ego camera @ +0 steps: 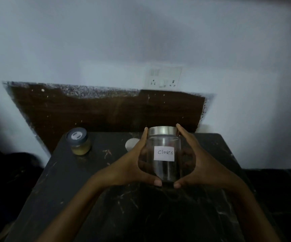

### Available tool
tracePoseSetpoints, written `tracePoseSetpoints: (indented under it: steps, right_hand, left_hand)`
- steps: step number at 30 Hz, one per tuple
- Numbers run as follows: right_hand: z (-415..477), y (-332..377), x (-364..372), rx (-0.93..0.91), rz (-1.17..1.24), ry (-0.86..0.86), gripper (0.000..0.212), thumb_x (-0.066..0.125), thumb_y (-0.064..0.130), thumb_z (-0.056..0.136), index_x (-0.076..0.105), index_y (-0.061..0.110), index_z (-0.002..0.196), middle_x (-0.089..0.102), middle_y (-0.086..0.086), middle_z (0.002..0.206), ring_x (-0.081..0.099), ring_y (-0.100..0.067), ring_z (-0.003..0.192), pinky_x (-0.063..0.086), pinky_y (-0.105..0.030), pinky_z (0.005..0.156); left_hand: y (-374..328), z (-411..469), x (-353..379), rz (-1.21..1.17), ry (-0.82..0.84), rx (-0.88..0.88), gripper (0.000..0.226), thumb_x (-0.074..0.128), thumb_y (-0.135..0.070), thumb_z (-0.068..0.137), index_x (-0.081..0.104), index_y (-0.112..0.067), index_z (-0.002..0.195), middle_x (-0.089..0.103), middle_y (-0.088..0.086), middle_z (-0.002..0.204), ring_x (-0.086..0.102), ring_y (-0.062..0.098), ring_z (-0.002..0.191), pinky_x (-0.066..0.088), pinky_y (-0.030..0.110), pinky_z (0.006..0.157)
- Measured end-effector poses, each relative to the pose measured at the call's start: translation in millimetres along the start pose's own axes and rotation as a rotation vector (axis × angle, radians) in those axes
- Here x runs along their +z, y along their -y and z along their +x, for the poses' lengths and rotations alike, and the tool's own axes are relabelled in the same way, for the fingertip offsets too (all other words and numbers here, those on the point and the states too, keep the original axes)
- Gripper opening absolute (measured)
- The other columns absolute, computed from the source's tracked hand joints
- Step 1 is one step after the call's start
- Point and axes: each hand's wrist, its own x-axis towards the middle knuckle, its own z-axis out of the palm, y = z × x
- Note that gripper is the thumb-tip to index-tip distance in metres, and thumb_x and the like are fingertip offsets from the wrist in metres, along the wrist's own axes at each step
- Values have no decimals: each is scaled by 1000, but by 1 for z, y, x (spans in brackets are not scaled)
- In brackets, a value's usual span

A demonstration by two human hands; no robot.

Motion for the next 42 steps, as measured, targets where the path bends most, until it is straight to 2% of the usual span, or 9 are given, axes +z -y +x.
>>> tracePoseSetpoints:
  steps: [4,8,10,18,22,27,30,38,42]
  right_hand:
    - [9,27,-37,-65,-57,-109,131,89,11,50,-1,67,127,14,26,143,43,5,116,46,-4,75]
    - [20,65,-90,-227,-104,-214,134,89,12,51,-6,74,122,6,48,132,40,23,109,49,-9,75]
    - [26,92,-120,-313,-221,-281,133,89,21,50,-9,72,123,-5,53,131,36,19,116,47,-8,81]
    - [45,185,-224,-609,-501,-553,134,89,11,52,-6,59,134,1,47,130,41,6,117,48,-5,75]
    - [58,217,-263,-715,-572,-692,133,89,11,50,-2,49,139,6,35,135,39,-4,122,41,0,81]
    - [83,241,-297,-806,-582,-741,129,88,2,48,6,42,139,7,25,135,47,-18,113,51,-10,73]
    - [97,246,-313,-831,-589,-751,126,88,0,48,9,45,135,5,24,136,43,-22,115,51,-10,68]
    - [122,243,-346,-607,-507,-650,128,79,-8,54,3,54,136,-5,25,148,33,-26,134,54,-43,86]
    - [125,247,-350,-525,-410,-555,124,74,-15,59,6,56,136,1,23,149,35,-23,133,59,-32,73]
  left_hand:
    - [-44,30,-18,69,-4,95,132,82,-7,66,-22,-43,140,41,-19,141,49,3,123,47,27,98]
    - [-116,62,-37,214,-27,244,129,83,-13,66,-16,-54,137,32,-10,150,47,11,127,46,34,100]
    - [-159,79,-46,302,-82,303,129,84,-18,65,-16,-56,136,23,-8,154,43,15,131,43,38,104]
    - [-299,129,-77,482,-169,544,128,81,-8,68,-18,-42,142,13,-2,156,34,13,136,40,23,102]
    - [-341,142,-88,721,-343,703,114,78,-24,74,-10,-32,147,13,-6,156,25,11,140,29,31,112]
    - [-347,168,-125,1316,-848,826,89,48,-57,87,-5,-23,149,-14,-9,153,-14,12,143,-6,44,117]
    - [-330,186,-156,1523,-1116,749,84,29,-64,85,-9,-22,148,-17,2,155,-19,22,142,-16,48,113]
    - [-311,202,-172,1726,-1272,715,88,32,-70,78,8,-24,149,4,14,157,1,35,144,2,61,111]
    - [-311,204,-176,1753,-1265,708,91,33,-73,74,5,-29,149,4,14,157,2,37,143,-2,61,109]
